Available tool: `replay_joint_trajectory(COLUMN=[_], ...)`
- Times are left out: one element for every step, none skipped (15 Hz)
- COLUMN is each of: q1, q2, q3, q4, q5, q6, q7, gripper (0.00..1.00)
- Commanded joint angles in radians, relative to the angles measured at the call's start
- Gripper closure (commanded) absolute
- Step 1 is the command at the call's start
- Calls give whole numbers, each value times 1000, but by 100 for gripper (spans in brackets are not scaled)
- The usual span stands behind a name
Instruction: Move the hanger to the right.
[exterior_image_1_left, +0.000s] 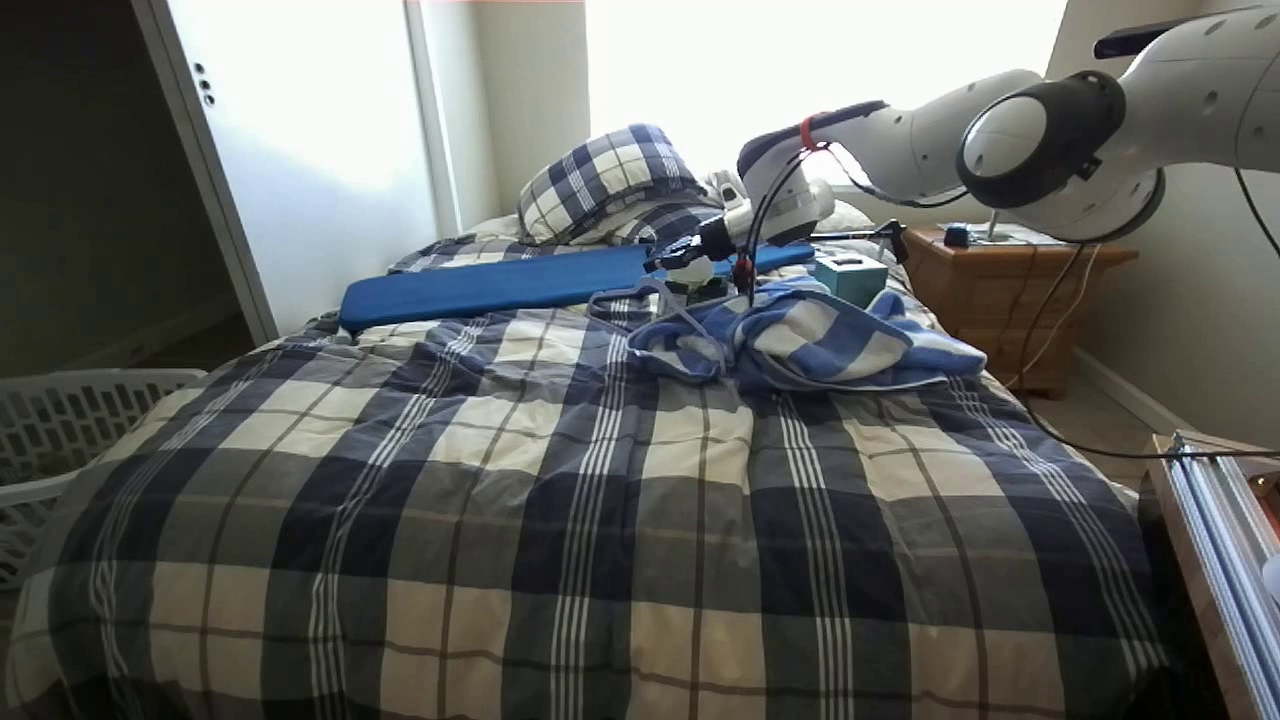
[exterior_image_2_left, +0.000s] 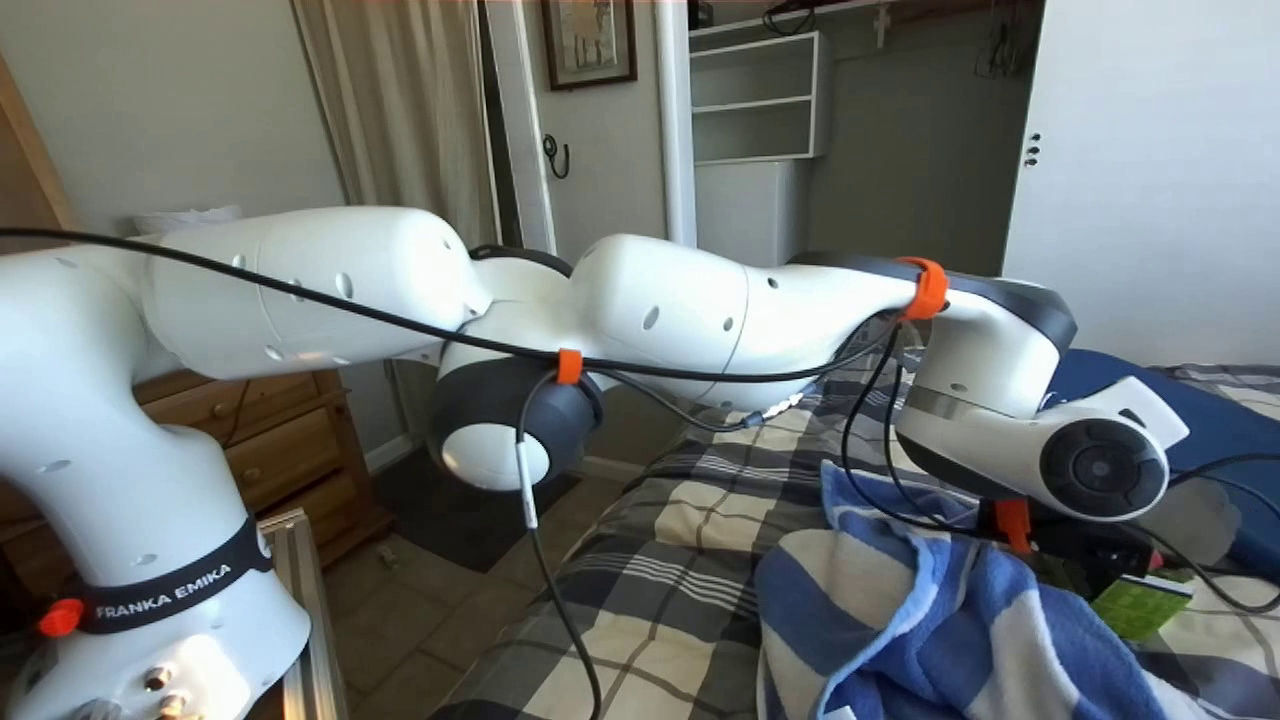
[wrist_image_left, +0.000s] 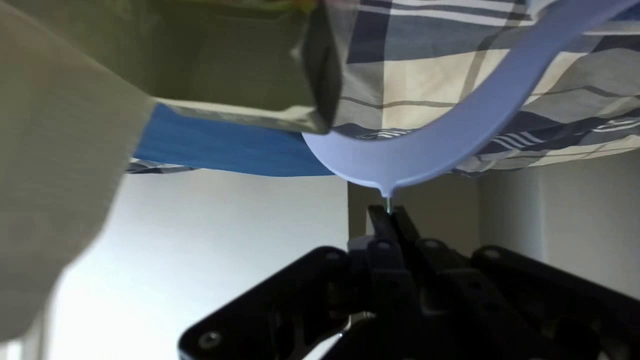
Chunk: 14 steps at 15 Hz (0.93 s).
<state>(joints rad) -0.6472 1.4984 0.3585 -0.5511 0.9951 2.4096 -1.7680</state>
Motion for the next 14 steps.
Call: replay_joint_trajectory(q1=[31, 43, 55, 68, 79, 89, 99, 110, 123, 135, 147, 161, 174, 191], q2=[0, 0, 0, -3, -5, -13, -21, -32, -42, -52, -67, -85, -102, -123], q3=[-22, -27, -37, -46, -54, -66, -78, -91, -107, -124, -147, -171, -197, -226], q4=[-22, -24, -27, -35, -39, -51, -65, -82, -97, -112, -139, -171, -201, -242], q5=[21, 18, 9, 5, 3, -3, -8, -11, -14, -16, -19, -20, -20, -19], q6=[174, 217, 257, 305, 347, 382, 405, 423, 445, 463, 482, 503, 525, 552], q7=[127, 173, 224, 266, 302, 339, 374, 405, 432, 461, 496, 528, 560, 589], gripper=[99, 99, 99, 99, 99, 99, 99, 99, 99, 99, 99, 99, 99, 99])
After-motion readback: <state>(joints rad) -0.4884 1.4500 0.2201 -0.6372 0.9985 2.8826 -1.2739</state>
